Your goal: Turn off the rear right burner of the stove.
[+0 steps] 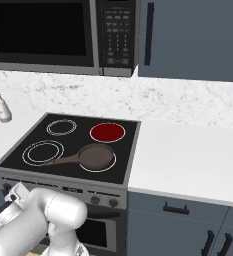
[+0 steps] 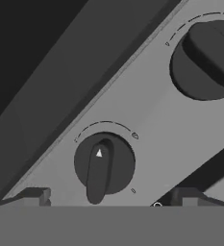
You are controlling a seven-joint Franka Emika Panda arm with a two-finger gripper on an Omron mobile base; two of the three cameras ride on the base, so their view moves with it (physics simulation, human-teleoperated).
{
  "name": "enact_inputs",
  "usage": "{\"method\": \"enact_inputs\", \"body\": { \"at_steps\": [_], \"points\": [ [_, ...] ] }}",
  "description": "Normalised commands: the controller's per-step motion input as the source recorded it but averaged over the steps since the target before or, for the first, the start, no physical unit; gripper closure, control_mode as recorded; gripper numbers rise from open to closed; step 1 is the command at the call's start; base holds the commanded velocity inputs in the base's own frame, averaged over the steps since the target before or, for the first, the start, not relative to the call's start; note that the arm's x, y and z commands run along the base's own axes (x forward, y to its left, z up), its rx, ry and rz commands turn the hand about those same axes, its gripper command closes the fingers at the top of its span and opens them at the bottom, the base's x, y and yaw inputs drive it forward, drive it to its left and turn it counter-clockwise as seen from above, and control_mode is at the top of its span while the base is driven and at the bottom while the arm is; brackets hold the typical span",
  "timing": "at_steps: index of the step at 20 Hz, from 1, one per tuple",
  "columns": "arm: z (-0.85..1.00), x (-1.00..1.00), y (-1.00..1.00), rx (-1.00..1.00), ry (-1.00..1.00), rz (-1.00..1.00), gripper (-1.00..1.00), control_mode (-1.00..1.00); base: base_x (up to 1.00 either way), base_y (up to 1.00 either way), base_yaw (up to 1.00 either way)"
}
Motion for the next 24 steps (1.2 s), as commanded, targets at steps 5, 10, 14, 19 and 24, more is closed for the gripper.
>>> {"method": "enact_inputs", "body": {
  "at_steps": [5,10,14,19,24],
  "points": [
    [-0.25,0.08,0.01,0.0,-0.02,0.01,-1.0,-1.0,0.0,0.0,0.0],
    [-0.24,0.0,0.08,0.0,-0.03,0.02,-1.0,-1.0,0.0,0.0,0.0],
    [-0.03,0.09,0.05,0.0,-0.01,0.01,-1.0,-1.0,0.0,0.0,0.0],
    [0.0,0.11,0.09,0.0,0.0,0.0,-1.0,-1.0,0.0,0.0,0.0],
    [0.02,0.0,0.0,0.0,0.0,0.0,-1.0,-1.0,0.0,0.0,0.0]
  ]
}}
